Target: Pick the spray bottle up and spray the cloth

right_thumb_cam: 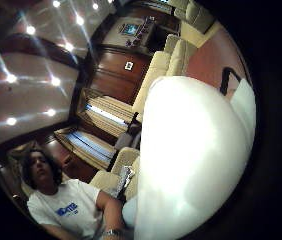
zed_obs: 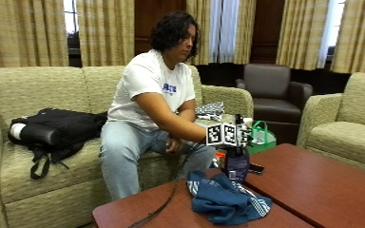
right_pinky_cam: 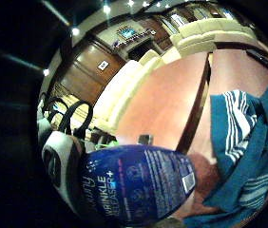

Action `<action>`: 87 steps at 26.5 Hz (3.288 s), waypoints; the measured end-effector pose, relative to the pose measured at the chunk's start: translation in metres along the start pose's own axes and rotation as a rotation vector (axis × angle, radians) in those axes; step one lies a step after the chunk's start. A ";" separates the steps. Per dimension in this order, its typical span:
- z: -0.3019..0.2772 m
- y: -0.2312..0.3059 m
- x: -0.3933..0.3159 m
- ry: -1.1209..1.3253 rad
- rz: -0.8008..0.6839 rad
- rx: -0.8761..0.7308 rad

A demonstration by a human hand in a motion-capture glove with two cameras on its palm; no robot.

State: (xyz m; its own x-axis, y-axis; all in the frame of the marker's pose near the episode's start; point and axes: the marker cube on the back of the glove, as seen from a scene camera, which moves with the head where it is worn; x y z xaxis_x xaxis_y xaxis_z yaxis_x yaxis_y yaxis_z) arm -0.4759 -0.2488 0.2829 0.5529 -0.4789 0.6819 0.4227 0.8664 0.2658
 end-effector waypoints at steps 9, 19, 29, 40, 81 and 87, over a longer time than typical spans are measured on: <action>0.027 -0.036 0.008 0.034 0.024 0.013; 0.043 -0.056 0.012 0.027 0.011 0.053; 0.051 -0.070 0.015 0.020 0.013 0.051; 0.049 -0.069 0.018 0.010 0.028 0.025; 0.021 -0.003 0.010 0.237 0.238 -0.088; 0.000 0.024 0.013 0.416 0.210 -0.151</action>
State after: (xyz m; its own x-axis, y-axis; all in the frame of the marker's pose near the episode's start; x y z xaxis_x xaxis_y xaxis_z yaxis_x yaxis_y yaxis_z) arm -0.4587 -0.2342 0.2981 0.8644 -0.3381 0.3722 0.3534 0.9350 0.0285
